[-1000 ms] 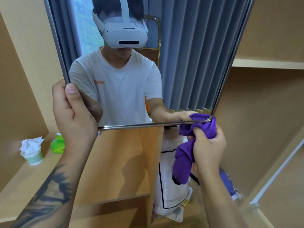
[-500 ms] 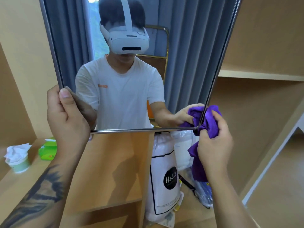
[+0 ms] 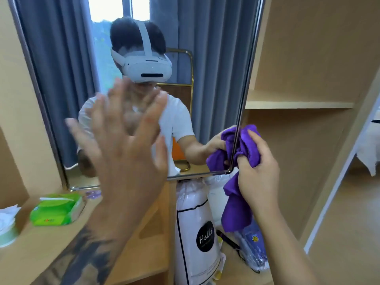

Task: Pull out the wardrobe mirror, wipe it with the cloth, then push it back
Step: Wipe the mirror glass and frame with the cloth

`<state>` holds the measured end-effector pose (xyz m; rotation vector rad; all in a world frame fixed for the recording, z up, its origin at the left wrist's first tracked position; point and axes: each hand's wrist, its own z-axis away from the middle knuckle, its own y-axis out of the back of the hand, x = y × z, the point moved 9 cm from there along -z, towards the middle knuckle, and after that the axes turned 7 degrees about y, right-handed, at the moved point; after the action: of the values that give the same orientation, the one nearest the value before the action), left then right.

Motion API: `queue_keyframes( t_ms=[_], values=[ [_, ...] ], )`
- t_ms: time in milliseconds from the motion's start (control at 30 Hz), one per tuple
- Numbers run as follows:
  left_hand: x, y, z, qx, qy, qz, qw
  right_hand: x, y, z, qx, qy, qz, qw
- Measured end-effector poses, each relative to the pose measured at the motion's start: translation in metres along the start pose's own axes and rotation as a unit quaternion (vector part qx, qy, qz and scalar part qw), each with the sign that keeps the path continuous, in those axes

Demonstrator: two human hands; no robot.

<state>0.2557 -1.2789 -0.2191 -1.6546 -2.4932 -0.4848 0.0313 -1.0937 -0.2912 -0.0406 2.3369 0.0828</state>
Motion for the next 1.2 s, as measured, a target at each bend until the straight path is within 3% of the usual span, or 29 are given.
queue_keyframes(
  t_ms=[100,200,333,467,600,800,900,1033,1133,1200],
  values=[
    [0.055,-0.02,0.009,-0.053,-0.081,-0.061,0.993,0.016,-0.006,0.015,-0.025,-0.021,-0.028,0.999],
    [0.064,-0.04,0.008,-0.078,-0.104,-0.085,0.988,0.037,-0.01,0.024,-0.047,-0.052,-0.057,0.996],
    [0.07,-0.064,0.006,-0.119,-0.132,-0.109,0.978,0.014,-0.007,-0.006,-0.044,-0.022,-0.05,0.998],
    [0.057,-0.072,0.008,-0.092,-0.138,-0.12,0.979,-0.015,-0.003,-0.028,-0.021,0.027,-0.068,0.997],
    [0.048,-0.082,0.011,-0.071,-0.167,-0.146,0.972,0.013,-0.011,0.006,-0.033,-0.024,-0.075,0.996],
    [0.045,-0.088,0.013,-0.04,-0.19,-0.163,0.967,0.01,-0.006,0.005,-0.013,-0.02,-0.079,0.997],
    [0.044,-0.089,0.013,-0.038,-0.193,-0.159,0.967,-0.009,-0.007,-0.013,-0.004,-0.019,-0.149,0.989],
    [0.042,-0.089,0.012,-0.037,-0.199,-0.146,0.968,0.006,-0.011,0.009,-0.02,-0.08,-0.245,0.966],
    [0.041,-0.089,0.012,-0.036,-0.207,-0.143,0.967,0.021,-0.003,0.028,-0.009,-0.099,-0.204,0.974],
    [0.04,-0.089,0.012,-0.036,-0.212,-0.131,0.968,0.013,0.003,0.022,-0.002,-0.066,-0.168,0.984]
  ],
)
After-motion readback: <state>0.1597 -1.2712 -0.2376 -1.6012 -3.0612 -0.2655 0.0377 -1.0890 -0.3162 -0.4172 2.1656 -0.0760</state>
